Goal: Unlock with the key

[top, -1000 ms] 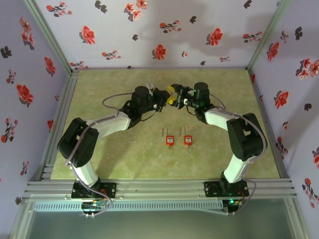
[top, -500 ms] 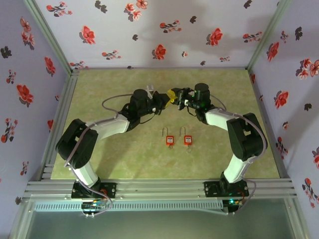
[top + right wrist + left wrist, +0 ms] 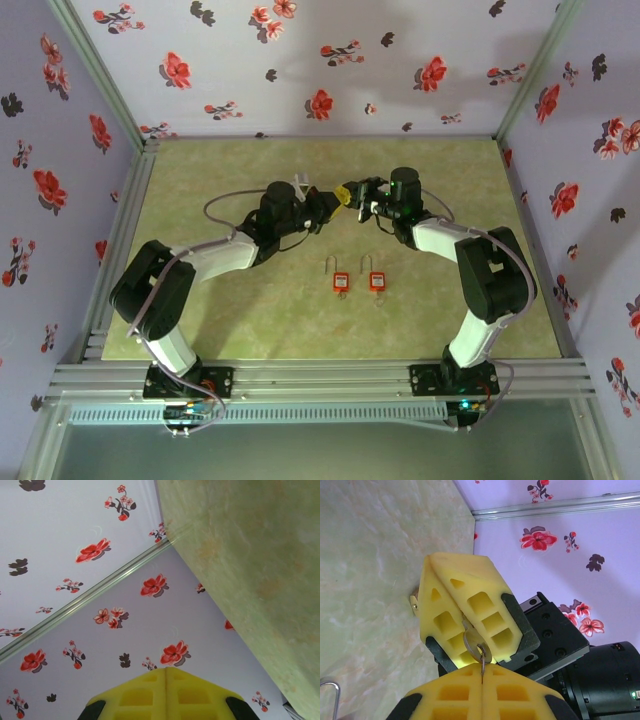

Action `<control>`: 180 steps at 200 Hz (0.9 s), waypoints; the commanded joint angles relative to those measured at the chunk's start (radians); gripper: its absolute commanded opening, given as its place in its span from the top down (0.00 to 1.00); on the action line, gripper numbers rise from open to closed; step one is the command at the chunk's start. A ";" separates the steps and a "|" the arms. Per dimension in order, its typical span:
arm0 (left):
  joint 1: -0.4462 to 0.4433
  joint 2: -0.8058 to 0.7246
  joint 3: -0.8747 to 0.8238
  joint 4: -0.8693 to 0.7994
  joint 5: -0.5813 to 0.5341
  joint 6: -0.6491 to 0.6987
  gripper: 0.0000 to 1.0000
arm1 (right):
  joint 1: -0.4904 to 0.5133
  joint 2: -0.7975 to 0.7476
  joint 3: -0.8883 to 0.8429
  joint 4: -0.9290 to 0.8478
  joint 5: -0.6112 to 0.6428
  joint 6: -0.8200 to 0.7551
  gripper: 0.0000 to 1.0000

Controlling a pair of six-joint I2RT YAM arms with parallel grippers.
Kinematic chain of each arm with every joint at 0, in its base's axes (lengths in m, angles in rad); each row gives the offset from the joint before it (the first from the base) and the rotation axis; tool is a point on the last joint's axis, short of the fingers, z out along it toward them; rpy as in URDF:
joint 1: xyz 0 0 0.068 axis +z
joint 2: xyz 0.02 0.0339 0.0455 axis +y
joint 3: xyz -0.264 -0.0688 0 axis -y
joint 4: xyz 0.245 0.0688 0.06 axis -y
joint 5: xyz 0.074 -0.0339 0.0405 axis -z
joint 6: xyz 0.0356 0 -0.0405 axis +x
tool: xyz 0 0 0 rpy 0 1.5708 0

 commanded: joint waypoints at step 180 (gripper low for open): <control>-0.053 -0.112 0.025 0.085 -0.117 -0.159 0.46 | -0.044 -0.157 0.133 -0.179 0.046 -0.386 1.00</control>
